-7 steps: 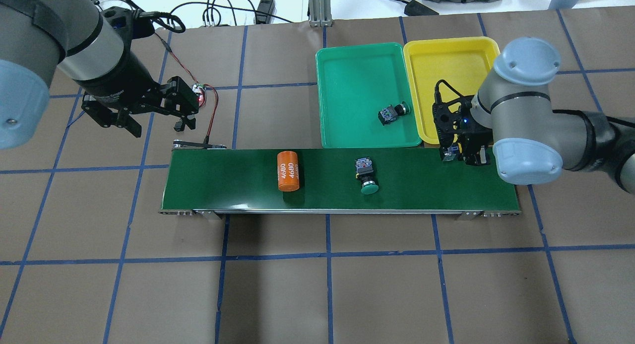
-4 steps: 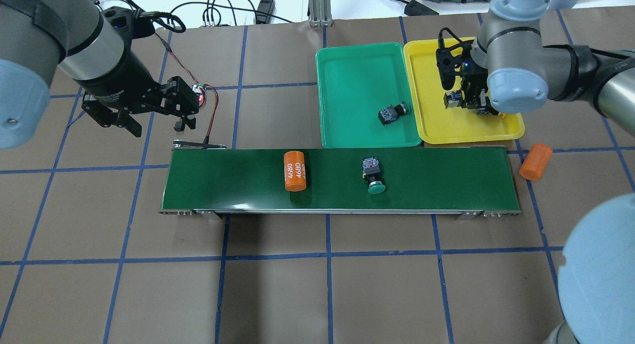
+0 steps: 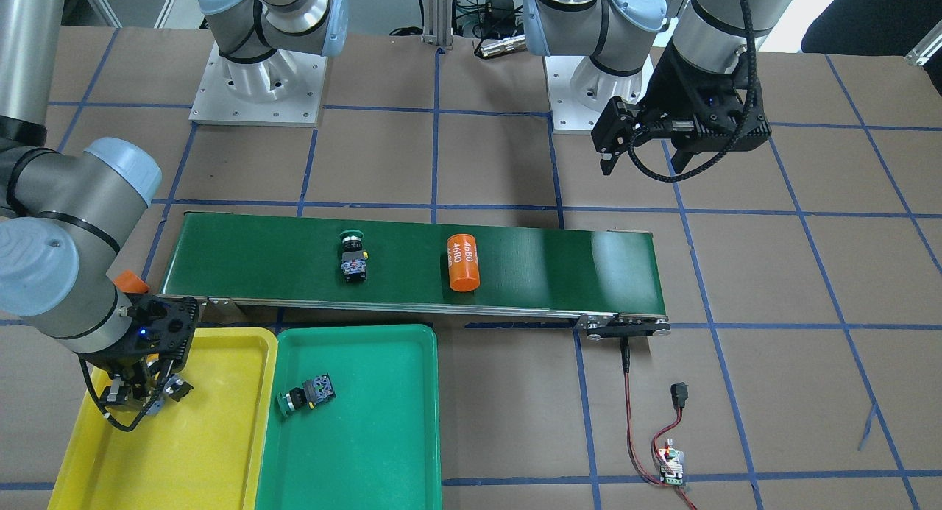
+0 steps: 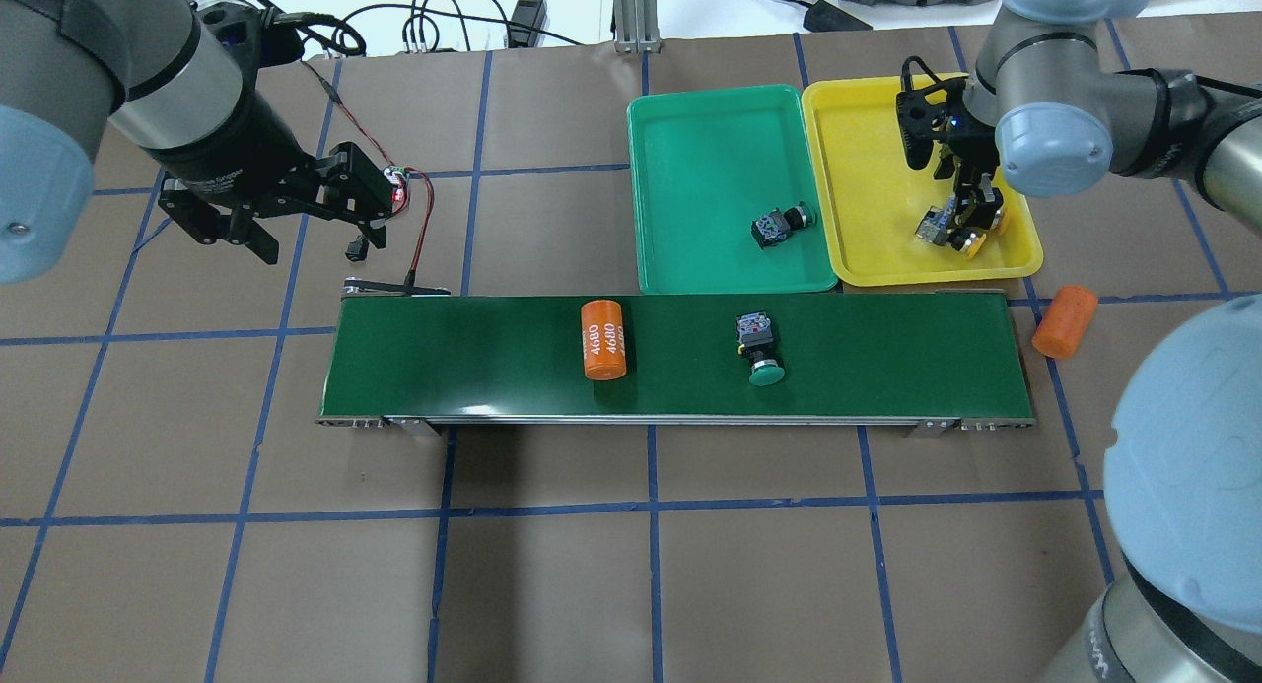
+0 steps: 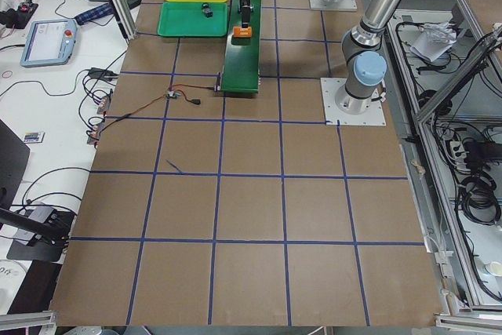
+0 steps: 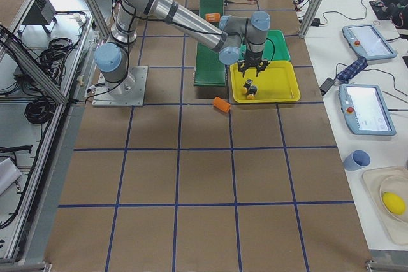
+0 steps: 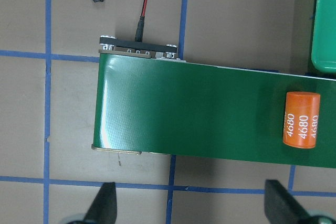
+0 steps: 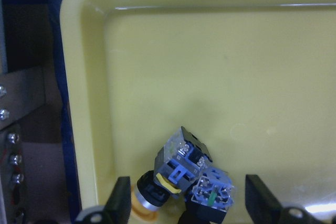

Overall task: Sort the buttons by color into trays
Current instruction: 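Return the right gripper to the belt end and grasp the dark green-ringed button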

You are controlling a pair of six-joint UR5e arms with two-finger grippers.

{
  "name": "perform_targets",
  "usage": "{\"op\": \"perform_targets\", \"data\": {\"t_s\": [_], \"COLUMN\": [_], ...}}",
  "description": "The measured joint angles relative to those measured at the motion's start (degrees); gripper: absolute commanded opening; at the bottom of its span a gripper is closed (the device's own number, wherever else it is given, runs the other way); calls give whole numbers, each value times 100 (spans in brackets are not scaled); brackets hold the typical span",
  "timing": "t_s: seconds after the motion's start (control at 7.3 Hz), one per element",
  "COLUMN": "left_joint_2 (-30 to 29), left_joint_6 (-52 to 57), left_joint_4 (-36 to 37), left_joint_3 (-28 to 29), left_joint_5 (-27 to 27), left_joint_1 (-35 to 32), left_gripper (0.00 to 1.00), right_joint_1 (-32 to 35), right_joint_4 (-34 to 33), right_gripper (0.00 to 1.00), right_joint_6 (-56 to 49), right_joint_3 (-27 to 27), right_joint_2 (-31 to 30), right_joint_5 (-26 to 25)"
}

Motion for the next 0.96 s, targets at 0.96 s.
{"op": "perform_targets", "data": {"t_s": [0.96], "left_joint_2": [59], "left_joint_6": [3], "left_joint_4": [-121], "left_joint_3": [107], "left_joint_5": [18], "left_joint_1": [-36], "left_gripper": [100], "right_joint_1": [28], "right_joint_4": [255], "right_gripper": [91], "right_joint_6": [195], "right_joint_3": [2390], "right_joint_2": [-2225], "right_joint_5": [93]}}
